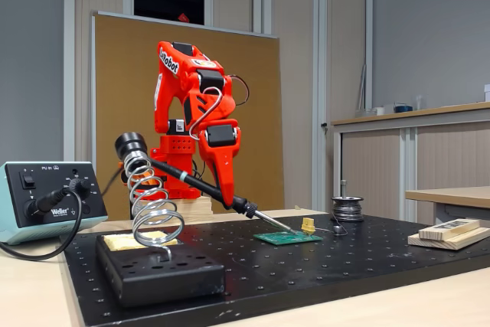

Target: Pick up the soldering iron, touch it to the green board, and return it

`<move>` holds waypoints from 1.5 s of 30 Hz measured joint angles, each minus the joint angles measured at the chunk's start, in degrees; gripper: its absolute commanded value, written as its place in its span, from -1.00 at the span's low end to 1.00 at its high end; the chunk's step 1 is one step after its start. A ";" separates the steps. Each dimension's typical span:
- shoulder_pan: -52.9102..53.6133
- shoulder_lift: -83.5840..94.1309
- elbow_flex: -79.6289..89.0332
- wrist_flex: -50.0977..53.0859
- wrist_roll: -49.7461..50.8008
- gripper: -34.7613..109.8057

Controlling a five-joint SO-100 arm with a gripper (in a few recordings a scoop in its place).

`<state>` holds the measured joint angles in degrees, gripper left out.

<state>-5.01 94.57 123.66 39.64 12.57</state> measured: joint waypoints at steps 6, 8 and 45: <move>-0.35 -4.92 -6.77 2.55 -1.14 -0.52; -0.70 -6.59 -9.05 2.99 -1.14 -0.52; -3.08 -8.09 -8.79 3.87 1.76 -0.52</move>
